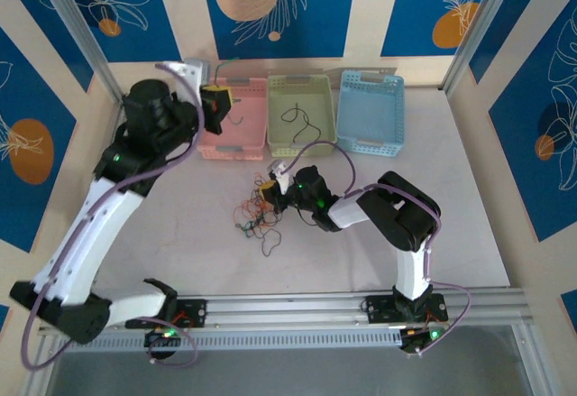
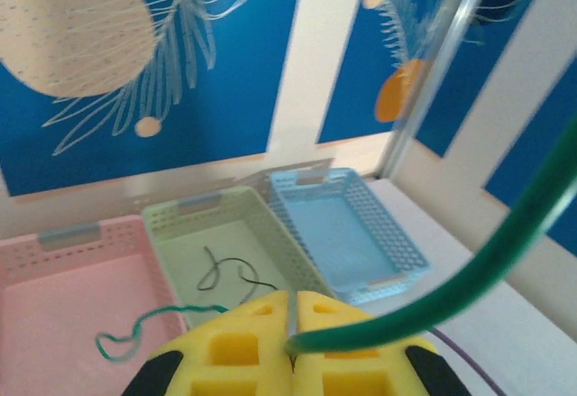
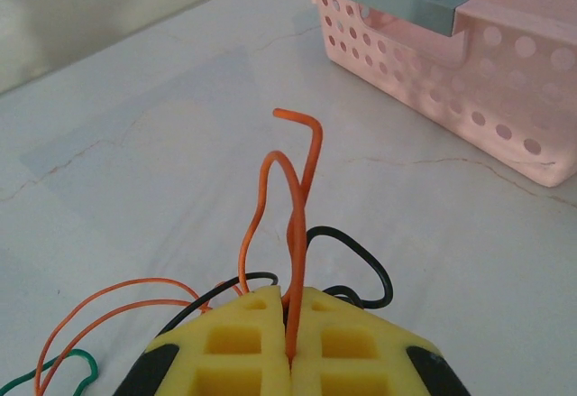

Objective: Untangle the cables

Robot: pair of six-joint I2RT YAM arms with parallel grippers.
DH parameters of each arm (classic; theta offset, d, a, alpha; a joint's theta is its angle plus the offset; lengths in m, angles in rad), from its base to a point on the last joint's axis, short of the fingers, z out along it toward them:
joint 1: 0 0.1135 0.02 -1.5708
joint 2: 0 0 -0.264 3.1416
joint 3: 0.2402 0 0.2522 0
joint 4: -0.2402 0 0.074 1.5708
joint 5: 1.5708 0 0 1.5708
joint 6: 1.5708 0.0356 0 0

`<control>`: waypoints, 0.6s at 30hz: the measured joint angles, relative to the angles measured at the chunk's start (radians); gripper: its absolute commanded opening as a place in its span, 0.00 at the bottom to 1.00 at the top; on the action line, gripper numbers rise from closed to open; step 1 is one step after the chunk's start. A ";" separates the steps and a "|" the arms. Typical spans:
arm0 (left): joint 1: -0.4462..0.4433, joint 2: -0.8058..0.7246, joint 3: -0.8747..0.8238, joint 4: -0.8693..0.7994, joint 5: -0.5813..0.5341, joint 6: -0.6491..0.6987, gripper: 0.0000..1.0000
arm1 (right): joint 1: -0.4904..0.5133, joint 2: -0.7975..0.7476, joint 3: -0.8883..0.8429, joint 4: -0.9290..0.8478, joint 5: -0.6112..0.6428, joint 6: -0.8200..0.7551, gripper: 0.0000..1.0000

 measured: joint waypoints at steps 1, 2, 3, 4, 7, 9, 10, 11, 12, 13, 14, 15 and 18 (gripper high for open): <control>0.018 0.033 0.018 0.008 0.003 0.001 0.00 | 0.000 0.000 0.000 -0.001 0.000 0.000 0.00; 0.042 0.079 0.048 0.015 0.008 0.000 0.00 | 0.000 0.000 0.000 -0.002 0.000 0.000 0.00; 0.064 0.122 0.075 0.023 0.016 -0.001 0.00 | 0.000 0.000 0.000 -0.003 0.000 0.000 0.00; 0.084 0.159 0.102 0.027 0.028 -0.008 0.00 | 0.000 0.000 0.000 -0.003 0.000 0.000 0.00; 0.144 0.292 0.194 0.042 0.061 -0.027 0.00 | 0.000 0.000 0.000 -0.003 -0.002 0.000 0.00; 0.174 0.386 0.251 0.042 0.081 -0.038 0.00 | 0.000 0.000 0.000 -0.003 -0.004 0.000 0.00; 0.184 0.426 0.270 0.043 0.090 -0.039 0.00 | 0.000 0.000 0.000 -0.003 -0.006 0.000 0.00; 0.194 0.467 0.282 0.044 0.101 -0.043 0.00 | 0.000 0.000 0.000 -0.003 -0.008 0.000 0.00; 0.203 0.507 0.287 0.045 0.111 -0.046 0.00 | 0.000 0.000 0.000 -0.003 -0.008 0.000 0.00; 0.209 0.538 0.290 0.044 0.117 -0.048 0.00 | 0.000 0.000 0.000 -0.003 -0.010 0.000 0.00; 0.217 0.578 0.290 0.042 0.125 -0.054 0.00 | -0.001 0.000 0.000 -0.003 -0.011 0.000 0.00; 0.223 0.613 0.290 0.039 0.132 -0.057 0.00 | -0.002 0.000 0.000 -0.003 -0.012 0.000 0.00; 0.235 0.724 0.303 0.016 0.145 -0.064 0.00 | -0.004 0.000 0.000 -0.003 -0.017 0.001 0.00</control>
